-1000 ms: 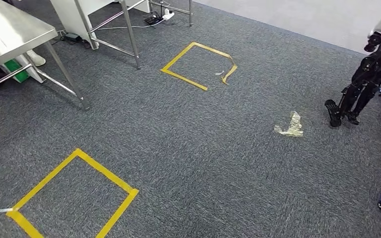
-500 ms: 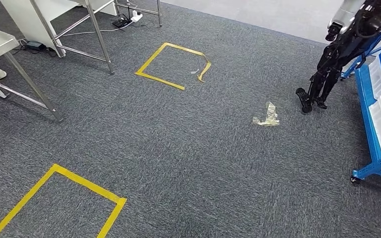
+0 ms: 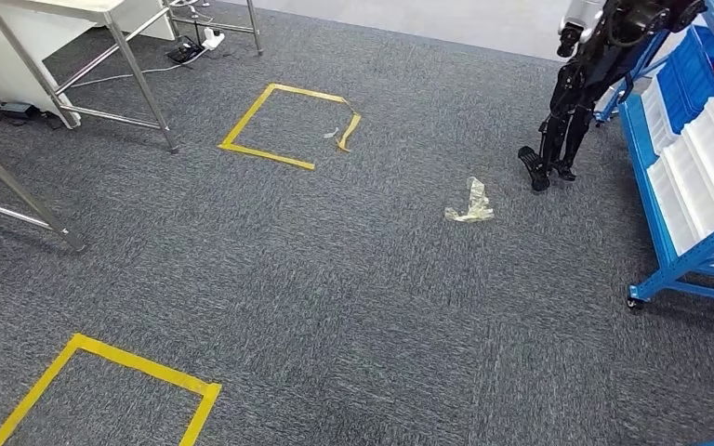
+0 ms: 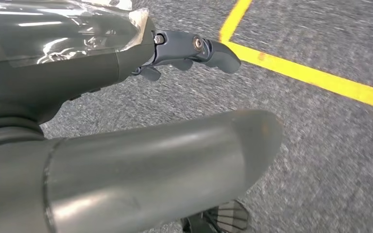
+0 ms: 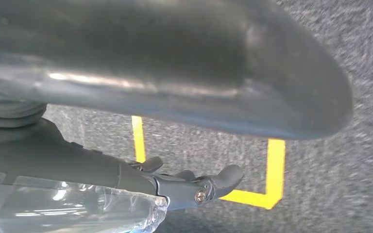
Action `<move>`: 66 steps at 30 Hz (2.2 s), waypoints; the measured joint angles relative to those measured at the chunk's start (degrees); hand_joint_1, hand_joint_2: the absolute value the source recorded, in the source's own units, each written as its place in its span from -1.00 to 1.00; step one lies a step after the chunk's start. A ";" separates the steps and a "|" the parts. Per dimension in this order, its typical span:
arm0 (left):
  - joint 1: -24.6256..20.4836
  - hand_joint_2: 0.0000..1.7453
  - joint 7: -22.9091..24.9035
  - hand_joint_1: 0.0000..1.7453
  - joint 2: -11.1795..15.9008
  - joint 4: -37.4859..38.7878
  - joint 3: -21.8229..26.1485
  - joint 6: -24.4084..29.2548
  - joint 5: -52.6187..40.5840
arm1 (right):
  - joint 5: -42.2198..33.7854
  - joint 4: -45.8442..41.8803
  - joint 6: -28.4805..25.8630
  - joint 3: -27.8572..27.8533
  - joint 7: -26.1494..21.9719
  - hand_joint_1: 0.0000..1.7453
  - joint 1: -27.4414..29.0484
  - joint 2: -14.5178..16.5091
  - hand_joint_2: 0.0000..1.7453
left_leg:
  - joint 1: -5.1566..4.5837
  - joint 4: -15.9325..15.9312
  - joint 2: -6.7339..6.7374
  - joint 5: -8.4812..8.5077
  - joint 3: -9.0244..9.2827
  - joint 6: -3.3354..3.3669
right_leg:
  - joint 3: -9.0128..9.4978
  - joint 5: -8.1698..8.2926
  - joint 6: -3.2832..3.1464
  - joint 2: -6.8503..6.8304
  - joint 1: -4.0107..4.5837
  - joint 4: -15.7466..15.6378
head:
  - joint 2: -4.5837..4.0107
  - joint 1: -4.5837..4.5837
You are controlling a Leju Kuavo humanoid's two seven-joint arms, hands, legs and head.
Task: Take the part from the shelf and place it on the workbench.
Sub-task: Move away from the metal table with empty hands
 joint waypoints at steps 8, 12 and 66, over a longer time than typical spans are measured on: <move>0.22 -1.00 0.11 -1.00 0.06 -0.02 -0.02 0.05 -0.37 | -0.17 0.01 -0.11 -0.03 0.04 -1.00 0.10 0.15 -1.00 | 0.88 6.98 -4.90 -1.00 -4.13 -0.95 | 0.27 0.13 -0.74 4.65 -0.38 0.22 | 0.00 -0.57; 0.13 -1.00 0.21 -1.00 0.04 -0.03 -0.05 0.05 -0.49 | -0.04 -0.01 -0.11 -0.04 -0.07 -1.00 0.09 0.13 -1.00 | 0.76 -0.17 -6.72 1.40 -1.03 -0.10 | -0.91 -0.52 0.79 6.52 -0.08 1.36 | 0.00 -0.48; 0.64 -1.00 0.82 -1.00 0.43 -0.08 0.90 -0.16 0.99 | 2.07 0.04 0.39 0.04 -0.21 -1.00 -0.07 0.04 -1.00 | 0.23 14.47 -4.01 -5.86 -7.73 -0.54 | 0.17 -0.44 -1.10 2.45 -0.19 0.66 | 0.00 -0.69</move>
